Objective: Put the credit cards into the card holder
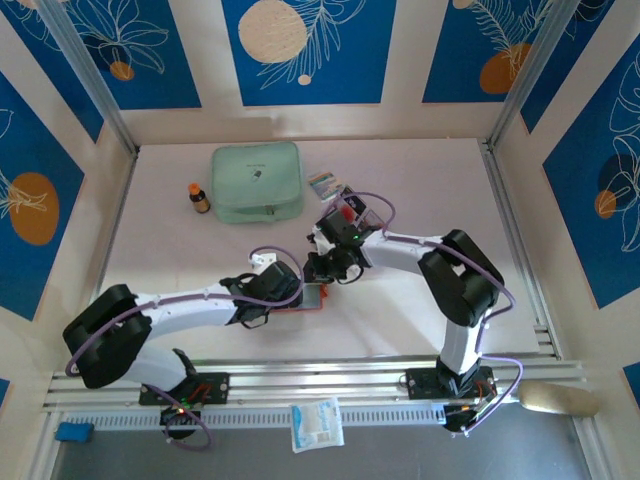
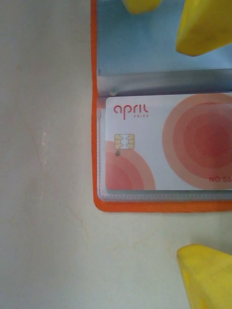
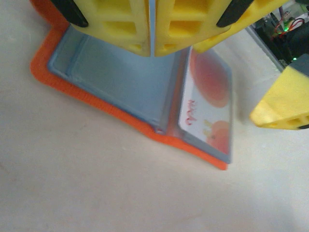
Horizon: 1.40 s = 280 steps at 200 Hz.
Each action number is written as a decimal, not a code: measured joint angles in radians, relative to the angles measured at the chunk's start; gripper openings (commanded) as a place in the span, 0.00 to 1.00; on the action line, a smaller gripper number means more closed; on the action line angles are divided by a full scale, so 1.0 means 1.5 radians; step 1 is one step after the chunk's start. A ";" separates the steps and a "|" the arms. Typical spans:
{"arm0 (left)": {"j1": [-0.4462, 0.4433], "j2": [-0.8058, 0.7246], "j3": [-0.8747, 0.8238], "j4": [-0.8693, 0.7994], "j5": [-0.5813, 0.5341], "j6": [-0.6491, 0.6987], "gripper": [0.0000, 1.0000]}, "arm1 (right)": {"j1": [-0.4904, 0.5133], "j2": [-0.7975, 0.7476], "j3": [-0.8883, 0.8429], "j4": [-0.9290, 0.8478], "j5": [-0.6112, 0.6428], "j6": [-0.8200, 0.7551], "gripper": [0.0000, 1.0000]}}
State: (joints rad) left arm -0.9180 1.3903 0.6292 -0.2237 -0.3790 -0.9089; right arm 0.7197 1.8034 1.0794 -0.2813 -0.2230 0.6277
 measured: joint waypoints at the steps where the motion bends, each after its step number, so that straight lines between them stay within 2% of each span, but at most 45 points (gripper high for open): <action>1: 0.000 0.000 0.000 0.000 0.000 0.000 1.00 | 0.000 -0.002 0.000 -0.001 0.001 0.000 0.12; 42: -0.001 -0.006 0.000 0.000 -0.005 0.000 1.00 | 0.012 -0.028 0.021 -0.008 0.042 0.002 0.11; 150: -0.002 -0.006 0.002 0.000 -0.010 0.001 1.00 | 0.016 0.022 0.021 -0.031 0.086 0.005 0.09; 280: -0.002 0.011 0.005 0.003 -0.010 0.018 1.00 | 0.013 0.074 0.025 0.021 0.013 0.038 0.06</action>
State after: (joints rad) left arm -0.9207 1.4063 0.6369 -0.2195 -0.3946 -0.8818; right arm 0.7399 1.9144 1.1175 -0.2493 -0.2035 0.6849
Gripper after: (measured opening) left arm 0.998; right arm 0.062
